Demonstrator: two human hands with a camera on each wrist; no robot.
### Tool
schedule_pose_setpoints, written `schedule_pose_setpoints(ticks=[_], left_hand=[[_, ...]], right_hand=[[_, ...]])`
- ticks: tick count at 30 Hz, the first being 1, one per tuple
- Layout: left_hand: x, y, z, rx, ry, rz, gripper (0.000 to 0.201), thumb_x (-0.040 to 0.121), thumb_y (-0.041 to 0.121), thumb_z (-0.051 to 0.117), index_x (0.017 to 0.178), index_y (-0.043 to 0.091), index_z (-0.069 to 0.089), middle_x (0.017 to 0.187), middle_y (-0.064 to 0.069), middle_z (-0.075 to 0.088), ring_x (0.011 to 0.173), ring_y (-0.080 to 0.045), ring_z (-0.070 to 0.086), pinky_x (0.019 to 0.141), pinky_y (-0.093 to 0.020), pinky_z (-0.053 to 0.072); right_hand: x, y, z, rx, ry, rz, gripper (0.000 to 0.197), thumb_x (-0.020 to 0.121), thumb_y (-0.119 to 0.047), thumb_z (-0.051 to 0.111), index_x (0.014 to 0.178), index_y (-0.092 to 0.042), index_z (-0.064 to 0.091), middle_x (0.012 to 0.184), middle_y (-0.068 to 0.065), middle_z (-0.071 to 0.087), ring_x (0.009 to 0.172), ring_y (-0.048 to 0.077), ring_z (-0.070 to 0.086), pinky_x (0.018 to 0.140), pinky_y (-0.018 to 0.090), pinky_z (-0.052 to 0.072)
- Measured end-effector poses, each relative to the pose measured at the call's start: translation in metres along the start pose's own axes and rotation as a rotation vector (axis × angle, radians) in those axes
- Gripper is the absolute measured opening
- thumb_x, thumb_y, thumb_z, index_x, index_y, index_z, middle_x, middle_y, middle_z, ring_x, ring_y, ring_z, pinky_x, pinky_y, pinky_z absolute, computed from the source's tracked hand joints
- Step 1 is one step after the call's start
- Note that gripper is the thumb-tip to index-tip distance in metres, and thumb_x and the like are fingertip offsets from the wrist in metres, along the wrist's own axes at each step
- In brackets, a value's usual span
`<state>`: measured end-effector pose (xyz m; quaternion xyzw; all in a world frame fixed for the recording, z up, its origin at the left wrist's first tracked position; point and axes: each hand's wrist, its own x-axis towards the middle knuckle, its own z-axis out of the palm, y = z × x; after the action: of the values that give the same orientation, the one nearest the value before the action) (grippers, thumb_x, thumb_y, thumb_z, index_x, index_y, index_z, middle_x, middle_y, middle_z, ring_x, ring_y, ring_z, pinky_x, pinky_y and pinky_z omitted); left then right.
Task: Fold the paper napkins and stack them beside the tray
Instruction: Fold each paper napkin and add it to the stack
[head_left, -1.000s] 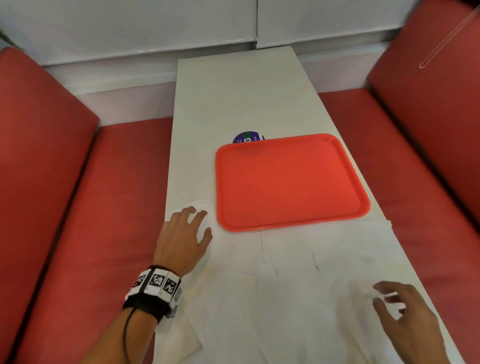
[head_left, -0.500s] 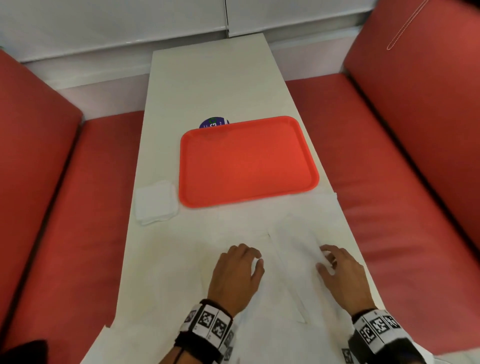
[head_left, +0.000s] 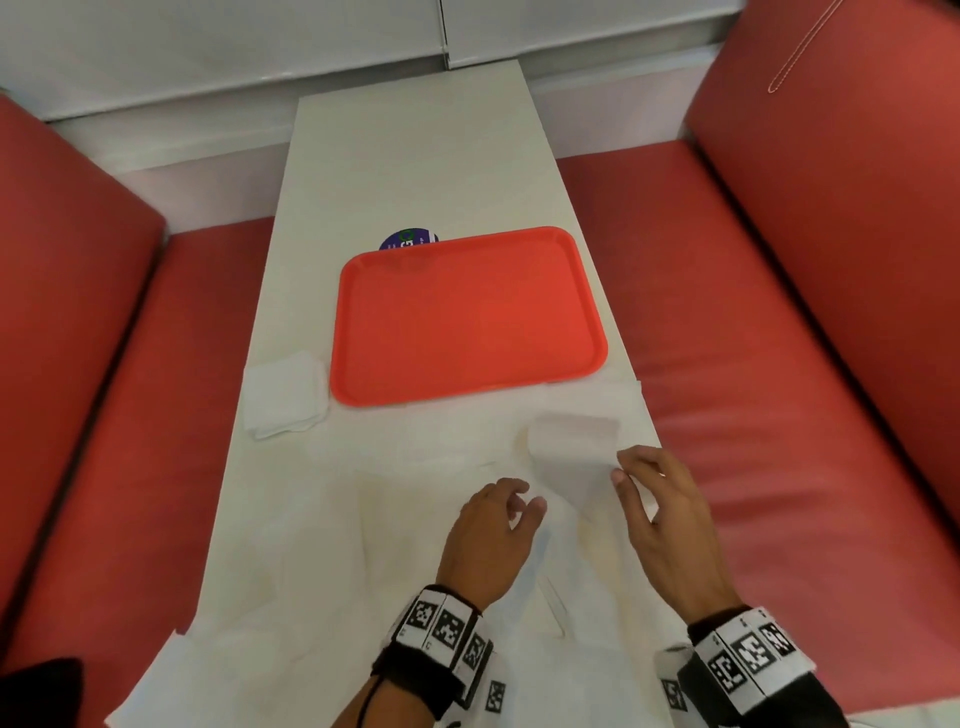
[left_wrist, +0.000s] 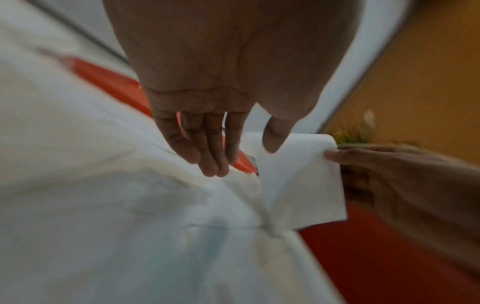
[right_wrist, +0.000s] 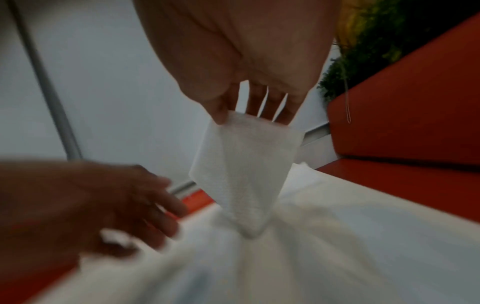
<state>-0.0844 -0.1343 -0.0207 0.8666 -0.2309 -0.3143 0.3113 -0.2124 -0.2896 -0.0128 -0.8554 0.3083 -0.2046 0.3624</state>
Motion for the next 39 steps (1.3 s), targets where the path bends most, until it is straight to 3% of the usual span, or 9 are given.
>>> schedule_pose_setpoints(ticks=[3, 7, 13, 17, 19, 24, 28, 33, 39], left_hand=[[-0.006, 0.022, -0.011, -0.476, -0.069, -0.092, 0.044, 0.094, 0.055, 0.056, 0.124, 0.024, 0.064, 0.111, 0.01, 0.071, 0.104, -0.005, 0.066, 0.09, -0.019, 0.049], [-0.018, 0.04, -0.032, -0.884, -0.031, -0.02, 0.026, 0.101, 0.027, 0.06, 0.123, 0.018, 0.069, 0.121, 0.0, 0.074, 0.115, -0.02, 0.068, 0.098, -0.039, 0.054], [-0.021, 0.034, -0.055, -0.837, -0.034, 0.034, 0.027, 0.097, 0.027, 0.062, 0.117, 0.011, 0.07, 0.115, -0.007, 0.075, 0.11, -0.027, 0.071, 0.097, -0.046, 0.056], [-0.026, 0.025, -0.062, -0.776, -0.037, 0.04, 0.022, 0.097, 0.025, 0.065, 0.113, 0.011, 0.068, 0.094, 0.002, 0.073, 0.095, -0.018, 0.071, 0.084, -0.035, 0.058], [-0.027, 0.02, -0.065, -0.793, 0.002, 0.044, 0.026, 0.092, 0.02, 0.071, 0.114, 0.008, 0.065, 0.087, -0.006, 0.066, 0.089, -0.022, 0.068, 0.08, -0.036, 0.057], [-0.031, 0.021, -0.075, -0.861, 0.071, 0.135, 0.023, 0.081, 0.016, 0.078, 0.103, 0.01, 0.073, 0.086, -0.012, 0.07, 0.085, -0.021, 0.069, 0.077, -0.036, 0.059], [-0.033, 0.018, -0.083, -0.822, 0.02, 0.256, 0.019, 0.091, -0.003, 0.065, 0.096, 0.01, 0.078, 0.102, -0.011, 0.074, 0.094, -0.025, 0.069, 0.085, -0.043, 0.059], [-0.038, 0.023, -0.093, -0.689, 0.027, 0.374, 0.04, 0.086, 0.0, 0.05, 0.078, 0.026, 0.08, 0.101, 0.01, 0.065, 0.107, -0.007, 0.063, 0.079, -0.021, 0.053], [-0.039, 0.032, -0.095, -0.849, 0.081, 0.273, 0.013, 0.085, 0.025, 0.06, 0.09, 0.019, 0.07, 0.096, 0.004, 0.064, 0.09, -0.014, 0.063, 0.076, -0.028, 0.053]], right_hand=[[0.003, -0.027, -0.014, 0.433, -0.208, 0.143, 0.029, 0.1, -0.038, 0.054, 0.095, -0.012, 0.066, 0.089, 0.009, 0.065, 0.083, 0.024, 0.061, 0.074, 0.04, 0.049], [0.004, -0.048, -0.027, 0.693, -0.346, 0.24, 0.018, 0.1, -0.015, 0.055, 0.097, -0.009, 0.071, 0.092, 0.005, 0.074, 0.086, 0.014, 0.069, 0.074, 0.023, 0.054], [0.004, -0.04, -0.015, 0.776, -0.339, 0.45, 0.027, 0.083, -0.028, 0.074, 0.106, -0.016, 0.074, 0.1, 0.004, 0.077, 0.094, 0.022, 0.073, 0.085, 0.044, 0.057], [0.002, -0.048, -0.007, 0.797, -0.229, 0.479, 0.012, 0.086, -0.014, 0.074, 0.083, -0.025, 0.079, 0.075, -0.008, 0.071, 0.067, 0.006, 0.066, 0.064, 0.023, 0.051], [0.003, -0.052, -0.006, 0.828, -0.222, 0.477, 0.018, 0.089, -0.012, 0.071, 0.085, -0.026, 0.08, 0.08, 0.0, 0.071, 0.07, 0.01, 0.067, 0.064, 0.021, 0.053], [0.005, -0.06, -0.01, 0.971, -0.273, 0.418, 0.023, 0.085, -0.03, 0.077, 0.103, -0.017, 0.077, 0.107, 0.029, 0.065, 0.092, 0.029, 0.06, 0.086, 0.045, 0.044], [0.011, -0.063, -0.015, 1.022, -0.297, 0.376, 0.025, 0.096, -0.009, 0.056, 0.094, -0.018, 0.079, 0.108, 0.011, 0.074, 0.096, 0.02, 0.069, 0.083, 0.031, 0.056], [0.021, -0.073, -0.027, 1.018, -0.338, 0.396, 0.047, 0.1, -0.002, 0.034, 0.079, -0.013, 0.074, 0.096, 0.0, 0.07, 0.076, 0.02, 0.057, 0.057, 0.022, 0.046], [0.019, -0.088, -0.023, 0.877, -0.237, 0.259, 0.004, 0.086, -0.003, 0.071, 0.09, -0.003, 0.071, 0.081, -0.009, 0.07, 0.054, 0.001, 0.059, 0.055, 0.011, 0.047]])
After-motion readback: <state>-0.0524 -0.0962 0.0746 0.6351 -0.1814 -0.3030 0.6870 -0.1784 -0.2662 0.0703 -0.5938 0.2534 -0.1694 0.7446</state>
